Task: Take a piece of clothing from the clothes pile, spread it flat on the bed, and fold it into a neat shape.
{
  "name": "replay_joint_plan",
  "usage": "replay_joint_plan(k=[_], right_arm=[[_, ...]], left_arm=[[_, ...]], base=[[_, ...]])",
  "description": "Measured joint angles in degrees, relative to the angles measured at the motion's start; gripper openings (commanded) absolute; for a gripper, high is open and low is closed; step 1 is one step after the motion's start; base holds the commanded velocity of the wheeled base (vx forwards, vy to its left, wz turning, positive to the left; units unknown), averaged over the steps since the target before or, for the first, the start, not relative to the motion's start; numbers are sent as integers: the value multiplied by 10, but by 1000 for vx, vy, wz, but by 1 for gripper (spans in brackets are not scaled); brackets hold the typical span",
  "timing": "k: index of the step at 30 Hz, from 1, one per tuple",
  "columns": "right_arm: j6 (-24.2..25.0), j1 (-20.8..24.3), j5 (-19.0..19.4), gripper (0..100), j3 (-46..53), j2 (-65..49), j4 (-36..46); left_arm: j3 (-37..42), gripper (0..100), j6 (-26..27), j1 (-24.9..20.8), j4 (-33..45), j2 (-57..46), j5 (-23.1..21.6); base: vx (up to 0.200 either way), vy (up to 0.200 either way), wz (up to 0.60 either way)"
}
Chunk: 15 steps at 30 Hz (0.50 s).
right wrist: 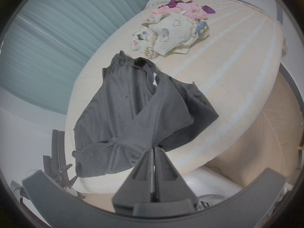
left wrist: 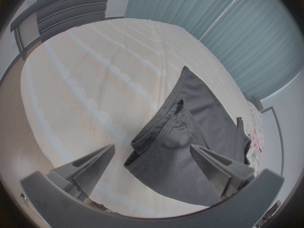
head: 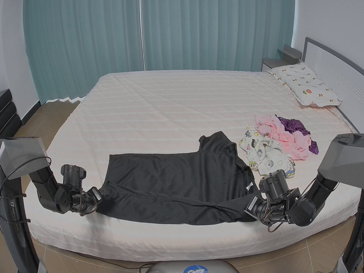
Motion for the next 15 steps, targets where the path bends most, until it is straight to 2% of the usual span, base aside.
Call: replay_joint_plan(k=[1,2,8,15], right_arm=[[0,0,0,0,0,-1,-1],[-2,0,1,100,-1,-1,-2],[-27,-1,1,100,-9,16,-5],[-31,-14,1,100,-12,9,-14]], left_arm=[[0,100,0,0,0,0,0],[0,100,0,0,0,0,0],[1,100,0,0,0,-1,0],[0,100,0,0,0,-6,0]], base=[[0,0,0],[0,0,0],[0,0,0],[0,0,0]])
